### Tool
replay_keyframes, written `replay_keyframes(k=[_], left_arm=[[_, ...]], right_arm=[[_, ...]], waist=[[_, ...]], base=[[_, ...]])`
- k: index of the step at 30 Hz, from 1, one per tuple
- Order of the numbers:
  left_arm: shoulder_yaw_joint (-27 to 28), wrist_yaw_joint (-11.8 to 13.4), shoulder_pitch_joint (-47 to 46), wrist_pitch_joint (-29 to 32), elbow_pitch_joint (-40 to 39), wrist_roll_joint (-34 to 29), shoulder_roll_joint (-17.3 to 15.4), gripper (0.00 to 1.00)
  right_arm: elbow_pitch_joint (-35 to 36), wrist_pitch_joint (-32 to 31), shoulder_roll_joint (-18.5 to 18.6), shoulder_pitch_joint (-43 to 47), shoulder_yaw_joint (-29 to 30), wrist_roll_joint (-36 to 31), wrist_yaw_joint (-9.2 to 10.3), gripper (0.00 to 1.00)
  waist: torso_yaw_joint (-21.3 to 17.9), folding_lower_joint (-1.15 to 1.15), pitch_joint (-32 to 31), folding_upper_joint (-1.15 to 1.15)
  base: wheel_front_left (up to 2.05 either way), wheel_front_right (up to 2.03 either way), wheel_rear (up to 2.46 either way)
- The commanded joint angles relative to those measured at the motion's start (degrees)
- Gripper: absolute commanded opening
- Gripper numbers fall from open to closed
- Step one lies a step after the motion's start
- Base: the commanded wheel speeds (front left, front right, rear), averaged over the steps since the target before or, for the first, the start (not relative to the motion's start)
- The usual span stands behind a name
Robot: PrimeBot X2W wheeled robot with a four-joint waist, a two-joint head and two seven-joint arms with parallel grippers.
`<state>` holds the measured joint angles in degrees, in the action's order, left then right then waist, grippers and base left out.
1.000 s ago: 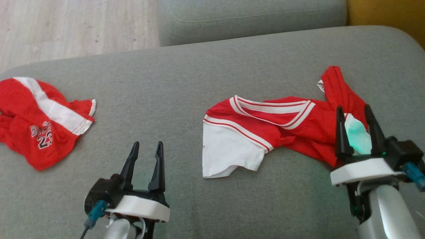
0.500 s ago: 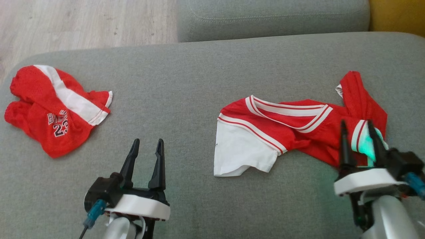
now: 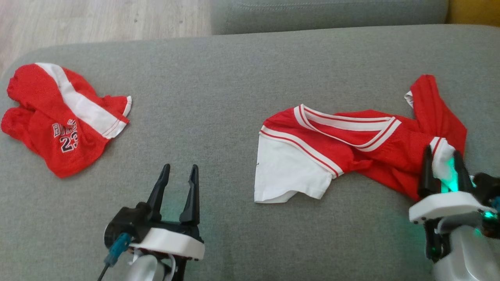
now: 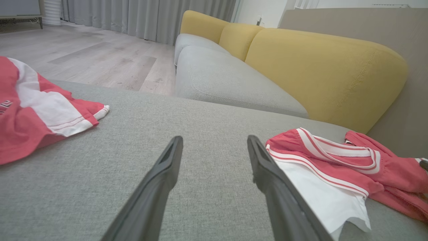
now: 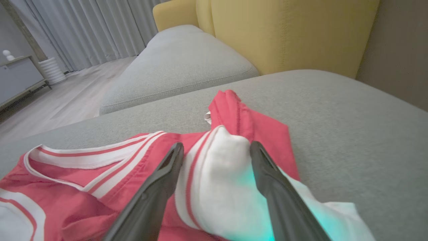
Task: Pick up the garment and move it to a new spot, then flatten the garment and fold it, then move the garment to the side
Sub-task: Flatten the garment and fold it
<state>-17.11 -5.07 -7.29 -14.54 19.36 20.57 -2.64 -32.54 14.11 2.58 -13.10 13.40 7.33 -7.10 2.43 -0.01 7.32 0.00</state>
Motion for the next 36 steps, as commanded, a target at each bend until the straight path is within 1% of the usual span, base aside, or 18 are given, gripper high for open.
replay_keyframes(k=[1,6,7,8,9,11,13,19,22,25,29,30,31,33,36], left_arm=[[1.0,0.0,-2.8,-0.5,-1.3,-0.7,-0.2,1.00],[0.7,-0.1,-3.3,-0.5,-1.0,-0.6,-0.2,1.00],[0.7,-0.1,-3.4,-0.5,-1.0,-0.7,-0.2,1.00],[0.7,-0.1,-3.5,-0.5,-0.9,-0.7,-0.2,1.00],[0.7,-0.2,-3.6,-0.5,-0.8,-0.7,-0.2,1.00],[0.8,-0.2,-3.8,-0.5,-0.7,-0.7,-0.2,1.00],[0.9,-0.2,-3.8,-0.5,-0.5,-0.7,-0.2,1.00],[0.4,0.0,-3.4,-0.5,-0.4,-0.1,-0.2,1.00],[-0.1,0.1,-3.4,-0.5,-0.7,0.4,-0.2,1.00],[-0.8,0.2,-3.7,-0.5,-0.9,0.9,-0.2,1.00],[-2.1,0.3,-4.3,-0.5,-1.1,1.8,-0.2,1.00],[-2.1,0.3,-4.3,-0.5,-1.1,1.8,-0.2,1.00],[-2.5,0.3,-4.5,-0.5,-1.1,2.0,-0.2,1.00],[-3.3,0.3,-5.0,-0.5,-1.1,2.5,-0.2,1.00],[-4.6,0.4,-5.9,-0.5,-1.2,3.1,-0.2,1.00]], right_arm=[[0.7,0.2,0.3,-2.2,-1.8,0.7,-0.39,1.00],[-3.7,0.5,0.3,-4.2,-2.3,2.3,-0.39,1.00],[-4.4,0.5,0.3,-4.5,-2.5,2.4,-0.39,0.87],[-4.9,0.6,0.3,-4.8,-2.6,2.7,-0.39,0.31],[-5.0,0.7,0.3,-5.2,-2.8,2.9,-0.39,0.00],[-4.5,0.8,0.3,-5.6,-3.1,2.6,-0.39,0.00],[-2.6,0.8,0.3,-6.0,-3.4,2.2,-0.39,0.00],[7.4,0.9,0.3,-6.4,-6.5,0.8,-0.39,0.00],[10.9,0.9,0.3,-8.0,-9.1,-1.8,-0.39,0.00],[12.8,-0.6,1.6,-11.4,-12.1,-3.6,-0.39,0.00],[12.8,-3.3,5.4,-18.1,-16.3,-4.5,-0.39,0.00],[12.8,-3.3,5.4,-18.1,-16.3,-4.5,-0.39,0.00],[12.2,-3.9,6.4,-20.0,-17.2,-4.7,-0.39,0.00],[10.2,-4.9,8.1,-24.0,-18.4,-4.5,-0.39,0.00],[5.3,-5.8,11.1,-30.8,-20.2,-4.7,-0.39,0.00]], waist=[[0.3,0.01,0.4,0.00],[0.7,0.01,1.1,0.00],[0.8,0.01,1.2,0.00],[0.9,0.01,1.2,0.00],[0.9,0.01,1.2,0.00],[0.9,0.01,1.0,0.00],[0.8,0.01,0.7,0.00],[1.4,0.01,-0.7,0.00],[2.6,0.01,-0.8,0.00],[4.4,0.01,-0.2,0.00],[7.8,0.01,1.5,0.00],[7.8,0.01,1.5,0.00],[8.7,0.01,2.1,0.00],[10.7,0.01,3.2,0.00],[13.9,0.01,5.1,0.00]], base=[[0.00,0.00,0.00],[0.00,0.00,0.00],[0.00,0.00,0.00],[0.00,0.00,0.00],[0.00,0.00,0.00],[0.00,0.00,0.00],[0.00,0.00,0.00],[0.00,0.00,0.00],[0.00,0.00,0.00],[0.00,0.00,0.00],[0.00,0.00,0.00],[0.00,0.00,0.00],[0.00,0.00,0.00],[0.00,0.00,0.00],[0.00,0.00,0.00]])
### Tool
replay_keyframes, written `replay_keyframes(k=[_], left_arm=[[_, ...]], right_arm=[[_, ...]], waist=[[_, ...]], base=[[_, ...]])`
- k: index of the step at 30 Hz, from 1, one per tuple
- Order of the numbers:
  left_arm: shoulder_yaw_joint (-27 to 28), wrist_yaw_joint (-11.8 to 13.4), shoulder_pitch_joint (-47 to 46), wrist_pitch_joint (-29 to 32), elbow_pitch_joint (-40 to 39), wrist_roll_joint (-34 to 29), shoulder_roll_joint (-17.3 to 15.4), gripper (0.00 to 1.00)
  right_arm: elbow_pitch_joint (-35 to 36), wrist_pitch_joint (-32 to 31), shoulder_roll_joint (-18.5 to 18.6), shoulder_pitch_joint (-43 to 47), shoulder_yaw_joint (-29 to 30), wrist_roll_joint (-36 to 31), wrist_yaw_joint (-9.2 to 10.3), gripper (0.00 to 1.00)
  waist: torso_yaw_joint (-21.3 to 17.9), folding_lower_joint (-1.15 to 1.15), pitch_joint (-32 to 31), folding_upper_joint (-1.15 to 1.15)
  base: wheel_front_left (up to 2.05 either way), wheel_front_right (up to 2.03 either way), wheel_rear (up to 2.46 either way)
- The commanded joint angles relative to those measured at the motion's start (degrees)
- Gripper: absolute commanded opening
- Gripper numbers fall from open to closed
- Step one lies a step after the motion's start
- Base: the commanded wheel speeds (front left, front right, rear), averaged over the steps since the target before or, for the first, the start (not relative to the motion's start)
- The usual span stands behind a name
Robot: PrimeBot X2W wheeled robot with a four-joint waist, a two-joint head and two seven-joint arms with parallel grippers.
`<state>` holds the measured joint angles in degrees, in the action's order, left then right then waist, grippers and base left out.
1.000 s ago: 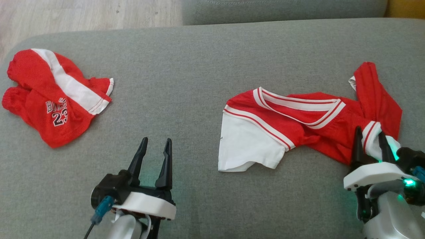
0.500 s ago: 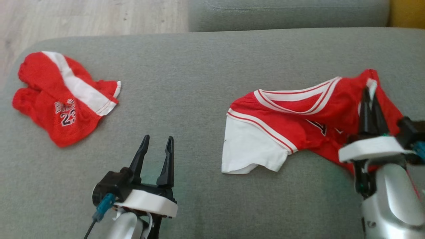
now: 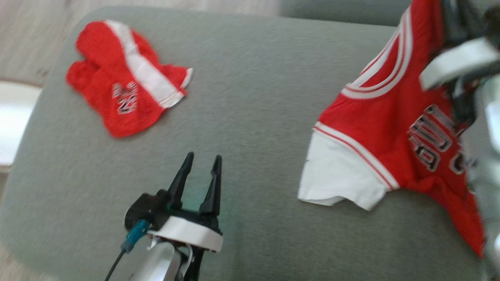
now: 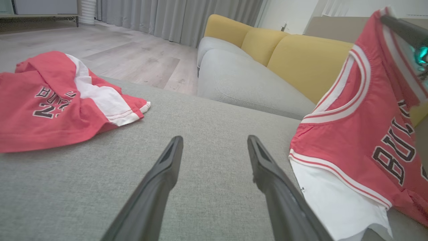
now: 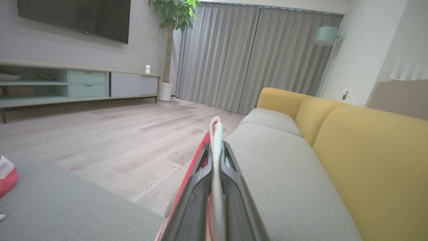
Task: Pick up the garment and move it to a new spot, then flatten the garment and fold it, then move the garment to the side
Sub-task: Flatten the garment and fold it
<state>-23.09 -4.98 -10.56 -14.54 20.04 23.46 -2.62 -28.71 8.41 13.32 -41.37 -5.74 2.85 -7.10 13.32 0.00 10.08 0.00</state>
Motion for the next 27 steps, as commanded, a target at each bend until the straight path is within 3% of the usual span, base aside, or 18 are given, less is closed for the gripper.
replay_keyframes(k=[1,4,9,10,19,27], left_arm=[[0.9,0.3,-3.0,-0.5,-1.9,0.5,-0.3,1.00],[-0.6,0.4,-4.2,-0.5,-1.9,1.5,-0.3,1.00],[-2.0,0.7,-4.5,-0.5,-2.2,2.6,-0.3,1.00],[-2.1,0.7,-4.6,-0.5,-2.1,2.6,-0.3,1.00],[-0.7,1.3,-5.4,-0.5,-2.3,2.4,-0.3,1.00],[2.8,1.1,-4.9,-0.5,-2.1,0.4,-0.3,1.00]], right_arm=[[-0.5,-0.2,1.6,-4.9,-1.8,-0.7,-0.39,0.00],[-10.1,0.3,5.3,-13.6,-4.8,-2.5,-0.39,0.00],[-22.4,1.9,7.5,-22.4,-4.6,-6.0,-0.39,0.00],[-24.4,2.3,7.4,-23.8,-4.3,-6.7,-0.39,1.00],[-36.0,4.3,4.5,-29.7,-2.6,-10.8,-0.39,1.00],[-37.3,6.4,2.1,-26.2,-2.0,-9.2,-0.39,1.00]], waist=[[4.2,0.00,3.0,0.00],[8.2,0.00,5.0,0.00],[10.8,0.00,6.3,0.00],[11.0,0.00,6.4,0.00],[7.8,0.00,5.6,0.00],[0.2,0.00,1.7,0.00]], base=[[0.00,0.00,0.00],[0.00,0.00,0.00],[0.00,0.00,0.00],[0.00,0.00,0.00],[0.00,0.00,0.00],[0.00,0.00,0.00]])
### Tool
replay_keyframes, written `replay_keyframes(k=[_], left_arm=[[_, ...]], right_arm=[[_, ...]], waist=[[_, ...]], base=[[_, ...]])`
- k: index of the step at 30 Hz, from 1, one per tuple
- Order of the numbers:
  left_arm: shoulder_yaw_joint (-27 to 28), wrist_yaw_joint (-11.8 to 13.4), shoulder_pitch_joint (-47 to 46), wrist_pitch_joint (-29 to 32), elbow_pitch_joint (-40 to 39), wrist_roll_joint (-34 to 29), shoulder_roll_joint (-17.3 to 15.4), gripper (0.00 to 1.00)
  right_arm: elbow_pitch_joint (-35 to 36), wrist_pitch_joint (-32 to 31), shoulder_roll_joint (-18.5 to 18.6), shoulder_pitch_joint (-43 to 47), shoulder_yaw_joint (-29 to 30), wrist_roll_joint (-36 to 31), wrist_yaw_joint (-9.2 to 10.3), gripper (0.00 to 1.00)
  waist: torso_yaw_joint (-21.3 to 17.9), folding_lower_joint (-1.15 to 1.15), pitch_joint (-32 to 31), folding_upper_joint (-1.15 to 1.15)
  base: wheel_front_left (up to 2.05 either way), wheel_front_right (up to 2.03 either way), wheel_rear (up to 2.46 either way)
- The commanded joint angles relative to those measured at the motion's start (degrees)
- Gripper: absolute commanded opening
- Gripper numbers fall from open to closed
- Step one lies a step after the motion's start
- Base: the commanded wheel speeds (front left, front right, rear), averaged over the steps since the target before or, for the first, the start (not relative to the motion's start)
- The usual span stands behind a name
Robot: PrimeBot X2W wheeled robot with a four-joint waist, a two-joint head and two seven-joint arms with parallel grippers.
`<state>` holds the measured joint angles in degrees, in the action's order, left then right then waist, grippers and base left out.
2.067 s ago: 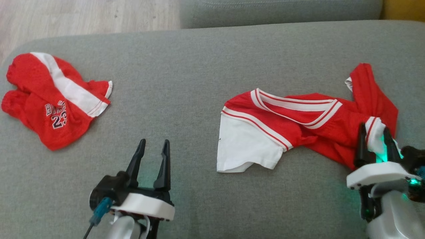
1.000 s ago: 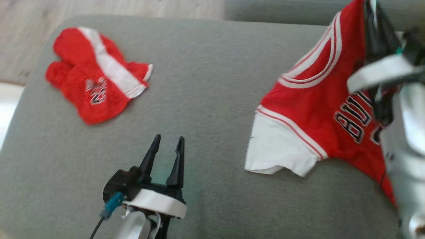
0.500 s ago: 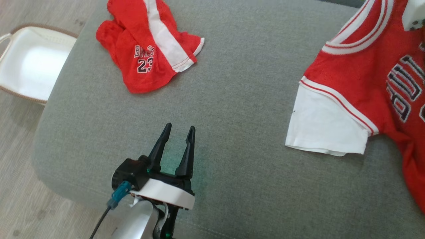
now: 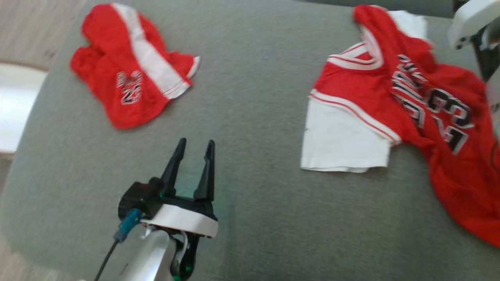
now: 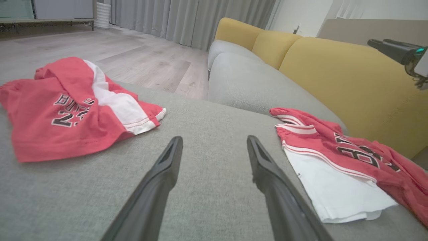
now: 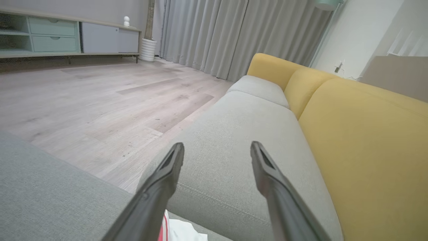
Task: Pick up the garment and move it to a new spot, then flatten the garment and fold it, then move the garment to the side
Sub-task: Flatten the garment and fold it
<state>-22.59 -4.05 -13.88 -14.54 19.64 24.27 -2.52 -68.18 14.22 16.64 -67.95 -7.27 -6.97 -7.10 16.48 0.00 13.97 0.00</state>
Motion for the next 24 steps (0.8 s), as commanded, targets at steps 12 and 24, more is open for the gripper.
replay_keyframes(k=[12,24], left_arm=[[6.9,0.0,1.6,-0.5,-3.4,-1.9,-0.4,1.00],[7.6,-0.3,2.6,-0.5,-4.0,-2.3,-0.4,1.00]], right_arm=[[25.3,0.8,-4.8,22.2,0.3,13.9,-0.39,1.00],[46.4,0.8,-12.6,52.6,7.1,15.5,-0.39,1.00]], waist=[[-11.9,0.00,-7.7,0.00],[-18.2,0.00,-8.6,0.00]], base=[[0.00,0.00,0.00],[0.00,0.00,0.00]])
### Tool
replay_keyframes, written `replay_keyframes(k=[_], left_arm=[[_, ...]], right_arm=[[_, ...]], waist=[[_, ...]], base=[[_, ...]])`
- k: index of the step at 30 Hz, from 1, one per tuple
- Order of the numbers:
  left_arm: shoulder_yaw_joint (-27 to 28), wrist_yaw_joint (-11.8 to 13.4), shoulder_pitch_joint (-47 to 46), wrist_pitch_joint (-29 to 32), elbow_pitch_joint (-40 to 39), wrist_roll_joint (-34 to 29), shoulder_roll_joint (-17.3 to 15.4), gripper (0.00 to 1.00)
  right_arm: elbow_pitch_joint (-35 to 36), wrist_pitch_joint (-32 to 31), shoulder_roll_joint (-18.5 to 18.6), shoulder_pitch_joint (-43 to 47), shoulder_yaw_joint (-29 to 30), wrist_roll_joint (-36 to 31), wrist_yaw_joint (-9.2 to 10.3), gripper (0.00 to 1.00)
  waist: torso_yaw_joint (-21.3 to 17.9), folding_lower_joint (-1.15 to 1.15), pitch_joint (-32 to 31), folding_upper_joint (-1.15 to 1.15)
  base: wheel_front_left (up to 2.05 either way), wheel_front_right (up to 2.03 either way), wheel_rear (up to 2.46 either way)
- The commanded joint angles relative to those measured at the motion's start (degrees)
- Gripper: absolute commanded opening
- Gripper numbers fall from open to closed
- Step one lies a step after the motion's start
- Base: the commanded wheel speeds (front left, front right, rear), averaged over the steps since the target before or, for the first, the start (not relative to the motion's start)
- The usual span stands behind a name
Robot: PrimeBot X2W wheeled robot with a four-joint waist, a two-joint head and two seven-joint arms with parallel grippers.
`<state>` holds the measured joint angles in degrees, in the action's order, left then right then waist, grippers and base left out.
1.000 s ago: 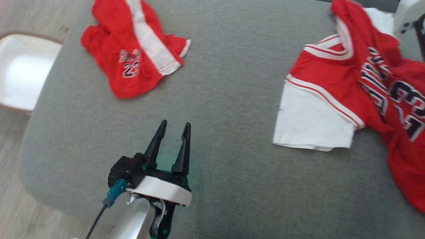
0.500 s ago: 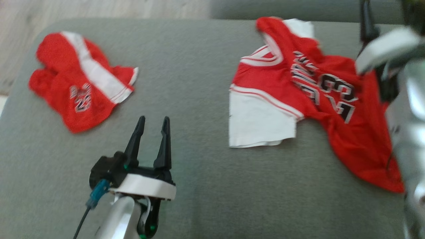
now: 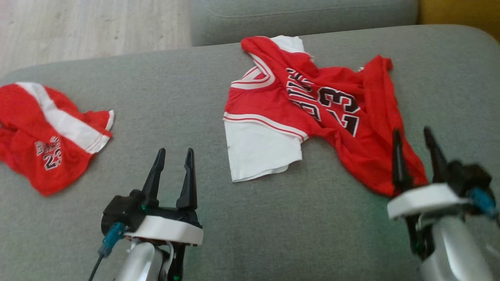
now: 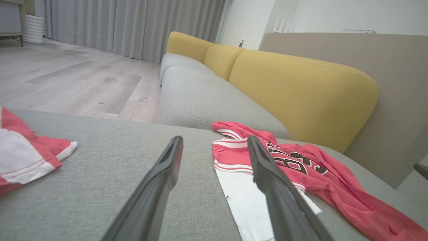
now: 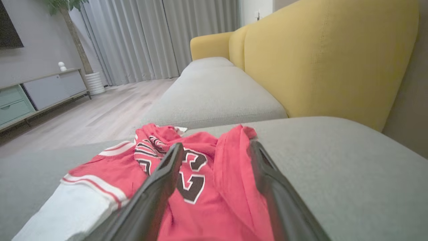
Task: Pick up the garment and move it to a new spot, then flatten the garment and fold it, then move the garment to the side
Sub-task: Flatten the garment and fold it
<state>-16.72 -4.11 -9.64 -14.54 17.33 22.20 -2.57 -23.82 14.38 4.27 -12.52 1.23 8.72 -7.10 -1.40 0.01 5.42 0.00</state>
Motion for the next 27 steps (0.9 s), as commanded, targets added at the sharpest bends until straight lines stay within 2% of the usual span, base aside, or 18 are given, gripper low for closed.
replay_keyframes(k=[1,10,16,22,27], left_arm=[[1.6,-0.2,-1.7,-0.5,-1.5,-0.4,-0.3,1.00],[1.5,-0.4,-2.1,-0.5,-0.2,0.5,-0.3,1.00],[-2.8,-0.4,-5.0,-0.5,2.4,0.0,-0.3,1.00],[-7.3,1.6,-8.1,-0.1,8.9,0.4,-0.3,1.00],[-9.7,5.0,-10.9,3.9,15.8,0.9,-0.3,1.00]], right_arm=[[2.8,0.6,-0.5,-1.3,-1.0,-0.4,-0.39,1.00],[6.7,0.6,-1.4,3.4,-1.0,0.9,-0.39,1.00],[8.0,0.6,-1.4,3.3,-1.4,0.0,-0.39,1.00],[8.7,0.6,-1.4,3.1,-1.3,0.5,-0.39,1.00],[9.0,0.6,-1.4,2.8,-1.4,0.7,-0.39,1.00]], waist=[[-0.7,-0.01,0.0,0.00],[-4.0,-0.01,0.5,0.00],[-6.1,-0.01,1.4,0.00],[-8.1,-0.01,2.7,0.00],[-9.5,-0.01,3.8,0.00]], base=[[0.00,0.00,0.00],[0.00,0.00,0.00],[0.00,0.00,0.00],[0.00,0.00,0.00],[0.00,0.00,0.00]])
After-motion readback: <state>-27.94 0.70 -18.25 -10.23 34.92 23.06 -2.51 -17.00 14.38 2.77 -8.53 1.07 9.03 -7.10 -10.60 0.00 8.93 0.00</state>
